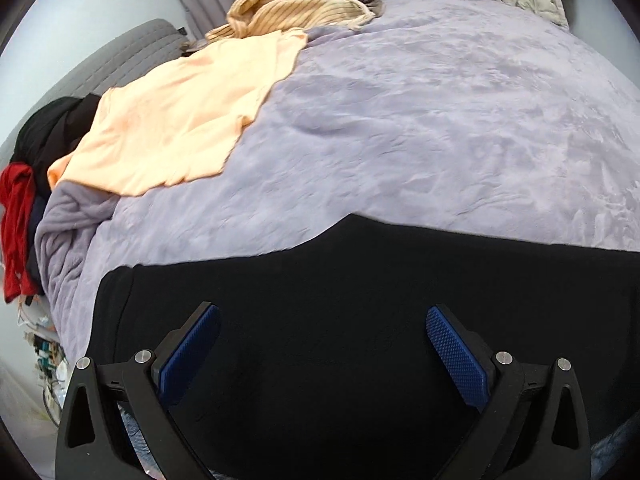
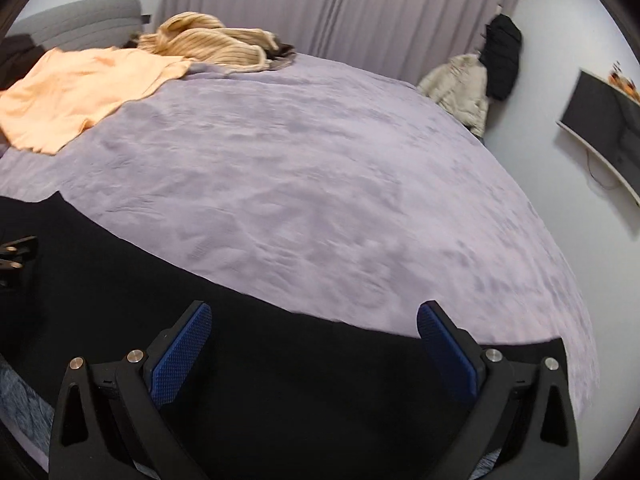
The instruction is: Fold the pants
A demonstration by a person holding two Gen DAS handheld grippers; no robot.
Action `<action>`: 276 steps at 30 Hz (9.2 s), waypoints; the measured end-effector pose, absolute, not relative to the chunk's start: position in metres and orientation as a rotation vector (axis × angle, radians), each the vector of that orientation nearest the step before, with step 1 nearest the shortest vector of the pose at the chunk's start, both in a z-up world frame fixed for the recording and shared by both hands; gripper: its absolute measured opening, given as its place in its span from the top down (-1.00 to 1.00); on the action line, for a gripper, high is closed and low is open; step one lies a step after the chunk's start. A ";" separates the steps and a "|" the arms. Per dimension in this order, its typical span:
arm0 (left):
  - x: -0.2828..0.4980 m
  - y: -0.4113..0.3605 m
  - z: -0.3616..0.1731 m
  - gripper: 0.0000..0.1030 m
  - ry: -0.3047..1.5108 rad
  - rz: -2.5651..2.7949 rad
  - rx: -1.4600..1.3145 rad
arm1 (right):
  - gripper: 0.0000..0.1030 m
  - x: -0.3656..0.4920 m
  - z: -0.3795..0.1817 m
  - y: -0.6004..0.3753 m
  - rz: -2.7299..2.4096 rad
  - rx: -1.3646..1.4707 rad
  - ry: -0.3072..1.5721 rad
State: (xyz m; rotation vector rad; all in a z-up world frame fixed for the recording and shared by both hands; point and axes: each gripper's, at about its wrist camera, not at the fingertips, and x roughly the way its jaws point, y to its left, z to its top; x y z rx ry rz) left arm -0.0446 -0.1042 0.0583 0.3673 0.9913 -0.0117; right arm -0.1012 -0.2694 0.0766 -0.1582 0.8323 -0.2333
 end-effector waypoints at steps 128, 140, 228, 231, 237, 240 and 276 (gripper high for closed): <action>0.043 0.035 0.034 -1.00 1.104 0.248 0.278 | -0.99 -0.151 0.054 -0.399 -0.401 -0.161 0.857; 0.030 0.108 0.045 -1.00 1.102 0.374 0.169 | -0.99 -0.210 0.077 -0.484 -0.665 -0.037 0.844; -0.079 -0.082 0.110 -1.00 0.990 -0.342 -0.180 | 0.73 -0.194 0.156 -0.213 -0.243 -0.412 0.467; -0.063 -0.027 0.114 -1.00 0.986 -0.252 -0.251 | 0.73 -0.177 0.132 -0.163 -0.237 -0.585 0.449; -0.061 0.034 0.110 -1.00 1.008 -0.228 -0.338 | 0.73 -0.151 0.076 -0.089 -0.184 -0.842 0.470; -0.064 0.020 0.112 -1.00 0.997 -0.300 -0.275 | 0.72 -0.149 0.047 -0.072 -0.173 -0.939 0.490; -0.039 -0.046 0.046 -1.00 1.199 -0.378 0.102 | -0.59 -0.210 0.013 -0.129 -0.369 -1.045 0.434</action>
